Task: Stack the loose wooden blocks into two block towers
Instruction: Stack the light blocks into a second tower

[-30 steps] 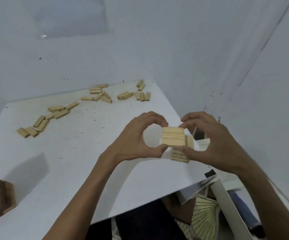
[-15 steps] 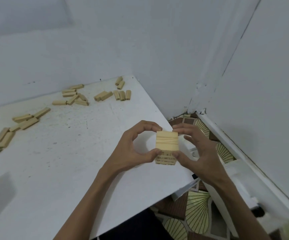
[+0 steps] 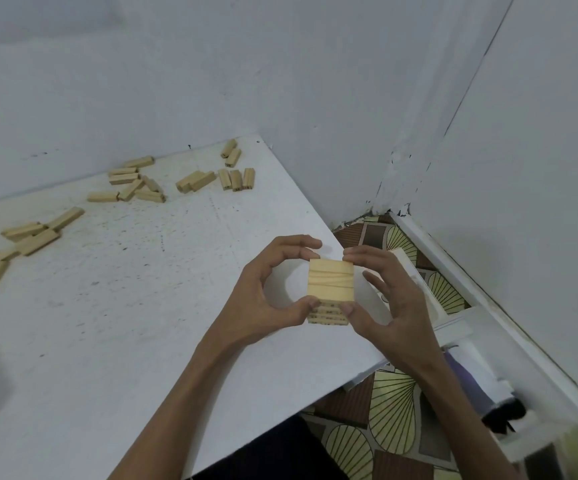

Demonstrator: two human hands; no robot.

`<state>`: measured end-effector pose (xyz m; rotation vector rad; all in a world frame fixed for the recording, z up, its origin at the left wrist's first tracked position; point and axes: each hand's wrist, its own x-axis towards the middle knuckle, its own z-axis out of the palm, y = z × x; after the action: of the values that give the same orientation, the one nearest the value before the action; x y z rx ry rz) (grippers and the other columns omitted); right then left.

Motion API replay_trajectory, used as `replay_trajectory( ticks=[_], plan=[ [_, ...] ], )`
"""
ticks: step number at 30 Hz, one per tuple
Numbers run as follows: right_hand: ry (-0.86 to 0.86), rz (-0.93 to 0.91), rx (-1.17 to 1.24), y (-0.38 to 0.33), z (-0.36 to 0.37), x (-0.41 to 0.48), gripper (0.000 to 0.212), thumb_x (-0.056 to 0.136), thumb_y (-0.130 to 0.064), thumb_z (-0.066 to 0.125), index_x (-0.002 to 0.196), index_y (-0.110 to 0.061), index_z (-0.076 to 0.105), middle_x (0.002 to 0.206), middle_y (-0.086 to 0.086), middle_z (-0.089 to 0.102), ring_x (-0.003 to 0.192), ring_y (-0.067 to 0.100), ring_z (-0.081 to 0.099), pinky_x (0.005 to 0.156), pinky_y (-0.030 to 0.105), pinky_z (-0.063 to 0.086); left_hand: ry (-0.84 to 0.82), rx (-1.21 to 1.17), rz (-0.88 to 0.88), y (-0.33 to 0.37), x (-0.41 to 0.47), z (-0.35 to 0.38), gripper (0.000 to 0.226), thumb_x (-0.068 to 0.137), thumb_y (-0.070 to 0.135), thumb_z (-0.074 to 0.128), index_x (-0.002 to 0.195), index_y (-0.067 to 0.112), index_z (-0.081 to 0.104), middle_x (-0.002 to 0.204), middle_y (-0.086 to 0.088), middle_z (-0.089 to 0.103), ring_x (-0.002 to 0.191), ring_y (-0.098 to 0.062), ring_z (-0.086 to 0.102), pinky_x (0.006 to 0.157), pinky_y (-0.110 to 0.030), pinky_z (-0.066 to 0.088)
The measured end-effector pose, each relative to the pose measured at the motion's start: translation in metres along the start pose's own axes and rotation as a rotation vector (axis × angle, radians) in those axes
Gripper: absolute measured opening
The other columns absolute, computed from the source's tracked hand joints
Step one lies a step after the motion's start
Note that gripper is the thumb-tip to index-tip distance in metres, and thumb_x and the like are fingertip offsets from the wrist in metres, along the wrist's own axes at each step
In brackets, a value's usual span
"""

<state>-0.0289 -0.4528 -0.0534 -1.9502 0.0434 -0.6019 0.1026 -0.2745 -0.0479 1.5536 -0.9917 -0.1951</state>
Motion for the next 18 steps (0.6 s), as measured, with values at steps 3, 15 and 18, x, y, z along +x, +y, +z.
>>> replay_trajectory(
  ticks=[3, 15, 18],
  plan=[
    [-0.006, 0.001, -0.006, 0.0013, 0.0006, 0.0005, 0.051, 0.083, -0.039, 0.070, 0.130, -0.029, 0.056, 0.138, -0.012, 0.055, 0.135, 0.021, 0.049, 0.102, 0.026, 0.049, -0.010, 0.007, -0.003, -0.0007, -0.0004, -0.0005, 0.050, 0.079, 0.027, 0.075, 0.122, 0.004, 0.064, 0.137, -0.007, 0.062, 0.135, -0.032, 0.052, 0.109, -0.047, 0.046],
    [-0.003, 0.009, -0.016, 0.0024, -0.0001, -0.0007, 0.051, 0.082, -0.039, 0.069, 0.131, -0.027, 0.056, 0.136, -0.014, 0.055, 0.134, 0.019, 0.050, 0.100, 0.024, 0.049, -0.018, 0.005, -0.026, 0.0002, -0.0018, -0.0004, 0.049, 0.079, 0.027, 0.075, 0.122, 0.005, 0.063, 0.133, -0.005, 0.064, 0.131, -0.030, 0.055, 0.107, -0.047, 0.049],
    [-0.005, 0.011, -0.019, 0.0033, 0.0004, -0.0007, 0.051, 0.083, -0.039, 0.069, 0.130, -0.029, 0.056, 0.136, -0.015, 0.055, 0.134, 0.018, 0.050, 0.100, 0.023, 0.049, -0.019, 0.009, -0.029, 0.0003, -0.0017, -0.0003, 0.049, 0.079, 0.028, 0.075, 0.121, 0.005, 0.063, 0.132, -0.004, 0.064, 0.131, -0.031, 0.055, 0.106, -0.047, 0.050]
  ],
)
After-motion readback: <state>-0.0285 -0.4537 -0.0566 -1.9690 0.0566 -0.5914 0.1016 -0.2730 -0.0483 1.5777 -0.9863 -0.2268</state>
